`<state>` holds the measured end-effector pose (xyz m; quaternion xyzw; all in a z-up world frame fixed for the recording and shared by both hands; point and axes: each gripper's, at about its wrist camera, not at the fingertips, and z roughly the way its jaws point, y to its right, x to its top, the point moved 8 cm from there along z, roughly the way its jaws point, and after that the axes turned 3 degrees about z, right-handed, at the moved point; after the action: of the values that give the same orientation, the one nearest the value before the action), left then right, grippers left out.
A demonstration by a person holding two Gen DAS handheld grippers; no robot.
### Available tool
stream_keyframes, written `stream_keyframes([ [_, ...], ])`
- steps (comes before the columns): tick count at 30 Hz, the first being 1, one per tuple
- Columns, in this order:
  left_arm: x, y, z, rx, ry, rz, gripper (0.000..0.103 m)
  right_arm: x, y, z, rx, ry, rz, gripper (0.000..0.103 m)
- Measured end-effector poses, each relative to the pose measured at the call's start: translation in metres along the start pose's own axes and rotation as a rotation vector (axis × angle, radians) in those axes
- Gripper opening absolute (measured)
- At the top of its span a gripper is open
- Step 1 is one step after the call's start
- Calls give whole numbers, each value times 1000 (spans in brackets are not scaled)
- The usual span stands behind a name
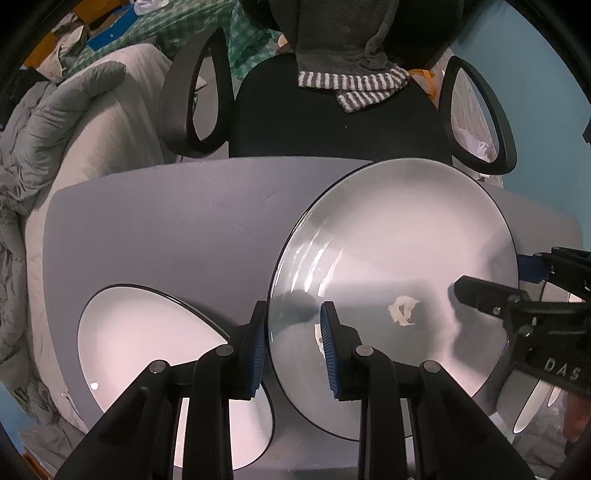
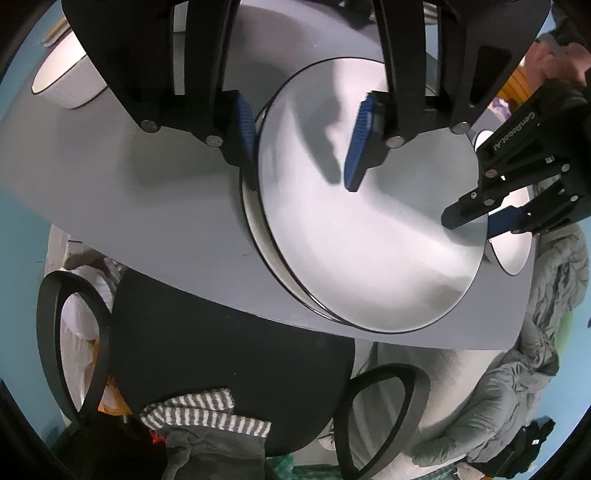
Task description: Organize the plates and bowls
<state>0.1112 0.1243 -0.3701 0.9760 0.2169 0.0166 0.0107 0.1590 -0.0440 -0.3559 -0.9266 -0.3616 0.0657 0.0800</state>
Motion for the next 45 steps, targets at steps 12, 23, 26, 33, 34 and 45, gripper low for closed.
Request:
stream_keyframes([
  [12, -7, 2, -7, -2, 9, -21, 30, -3, 2, -12, -39, 29, 50, 56],
  [23, -15, 1, -24, -2, 36, -44, 36, -10, 0, -26, -111, 91, -9, 61],
  [26, -20, -2, -31, 2, 49, -58, 42, -11, -1, -31, -121, 105, -18, 61],
  [33, -38, -5, -48, 23, 67, -84, 53, -20, -9, -49, -134, 145, -55, 62],
  [34, -41, -5, -51, 26, 69, -87, 54, -21, -11, -51, -133, 151, -60, 62],
  [45, -64, -14, -81, 11, 123, -153, 72, -39, -24, -68, -126, 176, -96, 69],
])
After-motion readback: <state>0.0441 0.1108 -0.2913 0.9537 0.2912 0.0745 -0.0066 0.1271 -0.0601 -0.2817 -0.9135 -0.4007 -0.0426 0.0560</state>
